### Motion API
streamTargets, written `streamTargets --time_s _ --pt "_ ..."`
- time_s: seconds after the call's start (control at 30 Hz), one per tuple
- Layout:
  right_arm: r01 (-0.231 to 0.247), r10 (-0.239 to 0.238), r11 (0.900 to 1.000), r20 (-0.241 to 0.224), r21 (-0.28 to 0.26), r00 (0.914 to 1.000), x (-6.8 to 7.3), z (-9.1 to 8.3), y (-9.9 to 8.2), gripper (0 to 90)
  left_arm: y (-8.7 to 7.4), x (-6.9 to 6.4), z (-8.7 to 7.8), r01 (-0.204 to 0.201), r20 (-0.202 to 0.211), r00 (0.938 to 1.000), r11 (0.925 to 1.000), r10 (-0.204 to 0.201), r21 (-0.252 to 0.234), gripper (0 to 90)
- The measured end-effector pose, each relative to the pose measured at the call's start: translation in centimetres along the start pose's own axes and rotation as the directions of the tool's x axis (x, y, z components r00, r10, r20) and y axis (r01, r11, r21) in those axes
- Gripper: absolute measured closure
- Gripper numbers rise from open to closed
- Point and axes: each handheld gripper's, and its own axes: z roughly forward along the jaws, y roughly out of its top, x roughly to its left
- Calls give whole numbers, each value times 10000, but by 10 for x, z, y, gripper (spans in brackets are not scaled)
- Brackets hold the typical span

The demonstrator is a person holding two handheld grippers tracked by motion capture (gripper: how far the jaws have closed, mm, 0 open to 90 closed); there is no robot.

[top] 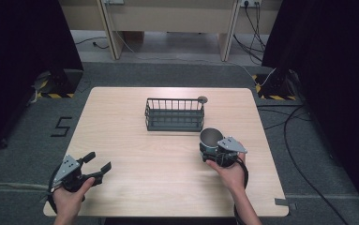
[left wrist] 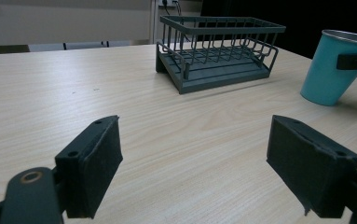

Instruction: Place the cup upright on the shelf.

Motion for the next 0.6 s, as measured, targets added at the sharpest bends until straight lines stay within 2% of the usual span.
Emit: streamTargets --time_s 0.3,0.43,0.6 --pt "-144 143 9997 -81 -203 9999 3 1 -2 155 0 0 1 10 36 10000 10000 -10 15 173" --pt "-520 515 9980 -154 -366 9986 3 1 -3 155 -1 0 0 11 50 10000 10000 -11 28 176" --pt "-616 602 9960 -246 -642 9979 4 0 -1 156 -1 0 0 30 59 10000 10000 -31 24 177"
